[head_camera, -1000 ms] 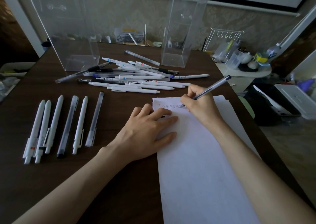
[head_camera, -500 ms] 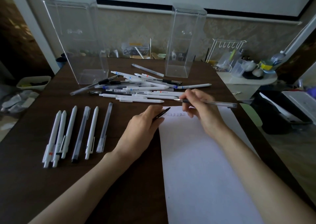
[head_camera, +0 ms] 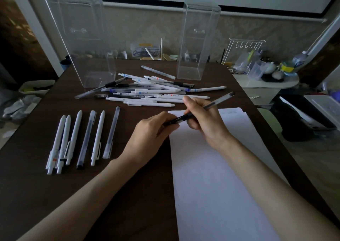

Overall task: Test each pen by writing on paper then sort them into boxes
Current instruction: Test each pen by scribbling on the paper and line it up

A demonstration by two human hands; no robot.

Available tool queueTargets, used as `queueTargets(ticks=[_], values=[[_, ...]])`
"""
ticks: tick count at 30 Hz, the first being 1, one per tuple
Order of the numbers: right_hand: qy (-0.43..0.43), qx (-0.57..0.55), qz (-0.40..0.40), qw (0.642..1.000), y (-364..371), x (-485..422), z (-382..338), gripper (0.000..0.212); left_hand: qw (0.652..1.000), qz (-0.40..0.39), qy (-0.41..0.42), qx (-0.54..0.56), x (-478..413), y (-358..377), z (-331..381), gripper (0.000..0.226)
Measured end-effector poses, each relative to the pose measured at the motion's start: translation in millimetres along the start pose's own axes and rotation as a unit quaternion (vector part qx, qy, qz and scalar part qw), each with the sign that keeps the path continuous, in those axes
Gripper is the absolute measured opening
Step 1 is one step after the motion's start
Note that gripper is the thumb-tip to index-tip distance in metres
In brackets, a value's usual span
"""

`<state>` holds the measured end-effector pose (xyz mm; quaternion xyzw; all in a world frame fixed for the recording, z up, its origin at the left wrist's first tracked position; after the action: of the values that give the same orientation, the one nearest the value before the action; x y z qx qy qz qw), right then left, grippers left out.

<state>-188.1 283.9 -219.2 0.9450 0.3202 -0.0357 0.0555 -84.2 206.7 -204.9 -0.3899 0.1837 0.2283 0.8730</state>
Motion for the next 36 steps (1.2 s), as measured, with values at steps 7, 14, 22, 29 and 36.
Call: queueTargets(ticks=[7, 14, 22, 29, 36], values=[[-0.002, 0.03, 0.012, 0.999, 11, -1, -3, 0.04, 0.999, 0.047, 0.008, -0.019, 2, -10, 4, 0.015], [0.016, 0.09, -0.032, 0.995, 19, -11, -5, 0.031, 0.988, 0.093, -0.096, -0.077, 16, -39, -20, 0.017], [-0.157, 0.49, -0.022, 0.857, 38, -51, 4, 0.018, 0.945, 0.116, -0.165, -0.257, 53, -114, -49, 0.022], [-0.165, 0.558, -0.005, 0.813, 50, -49, 9, 0.013, 0.949, 0.124, -0.221, -0.187, 72, -127, -67, 0.027], [-0.17, 0.49, 0.001, 0.855, 45, -30, -6, 0.009, 0.928, 0.127, -0.245, -0.25, 55, -140, -74, 0.023]])
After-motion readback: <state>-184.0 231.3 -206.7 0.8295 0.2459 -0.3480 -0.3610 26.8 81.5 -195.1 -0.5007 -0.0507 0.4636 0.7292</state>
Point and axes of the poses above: each hand's wrist, its own x-axis away from the middle knuckle, its own y-axis out of the palm, z = x × y, the point moved 9 cm from there along -x, towards the middle knuckle, and after that the axes turned 4 degrees about z, right-handed, at the moved point
